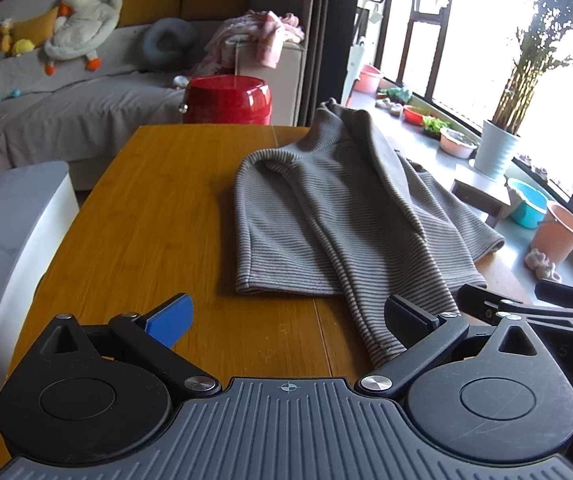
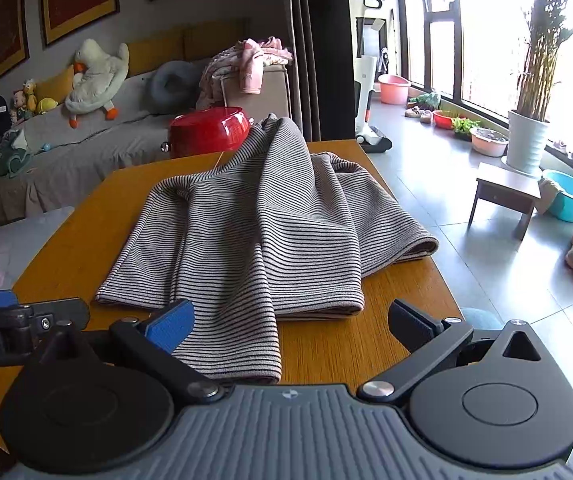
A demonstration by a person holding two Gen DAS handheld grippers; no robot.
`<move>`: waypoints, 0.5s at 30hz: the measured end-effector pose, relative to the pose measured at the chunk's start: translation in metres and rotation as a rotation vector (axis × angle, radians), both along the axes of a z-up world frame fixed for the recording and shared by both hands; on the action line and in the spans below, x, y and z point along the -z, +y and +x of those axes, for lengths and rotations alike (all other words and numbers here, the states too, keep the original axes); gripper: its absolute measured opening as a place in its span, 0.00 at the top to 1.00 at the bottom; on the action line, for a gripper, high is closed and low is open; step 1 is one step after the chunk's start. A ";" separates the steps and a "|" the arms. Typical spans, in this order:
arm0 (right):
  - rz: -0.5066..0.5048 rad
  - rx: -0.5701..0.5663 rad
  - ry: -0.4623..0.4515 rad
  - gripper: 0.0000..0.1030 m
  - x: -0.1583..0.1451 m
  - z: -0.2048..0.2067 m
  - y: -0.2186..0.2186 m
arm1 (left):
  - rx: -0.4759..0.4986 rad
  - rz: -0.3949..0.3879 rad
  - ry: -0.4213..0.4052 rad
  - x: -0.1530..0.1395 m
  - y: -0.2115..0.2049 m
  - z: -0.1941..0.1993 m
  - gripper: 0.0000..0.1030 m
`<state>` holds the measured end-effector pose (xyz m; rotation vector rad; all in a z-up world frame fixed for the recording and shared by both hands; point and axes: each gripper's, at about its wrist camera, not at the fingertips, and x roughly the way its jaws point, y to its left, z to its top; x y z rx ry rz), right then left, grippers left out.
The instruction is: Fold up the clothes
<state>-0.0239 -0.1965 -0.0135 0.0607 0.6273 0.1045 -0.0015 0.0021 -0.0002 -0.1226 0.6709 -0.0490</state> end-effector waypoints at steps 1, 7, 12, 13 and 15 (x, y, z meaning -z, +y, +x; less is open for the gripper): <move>0.005 0.002 0.009 0.00 0.001 0.001 0.000 | 0.003 -0.003 -0.002 0.000 0.002 -0.002 0.00; 0.030 0.013 0.064 0.00 0.007 0.012 -0.002 | 0.017 0.017 0.011 0.009 0.005 -0.006 0.00; 0.015 0.007 0.045 0.00 0.009 0.002 -0.006 | 0.011 0.045 0.074 0.010 -0.009 0.010 0.00; 0.011 0.005 0.043 0.00 0.009 0.001 -0.006 | 0.010 0.045 0.078 0.011 -0.009 0.010 0.00; 0.009 0.001 0.044 0.00 0.009 0.002 -0.005 | 0.009 0.044 0.085 0.012 -0.008 0.009 0.00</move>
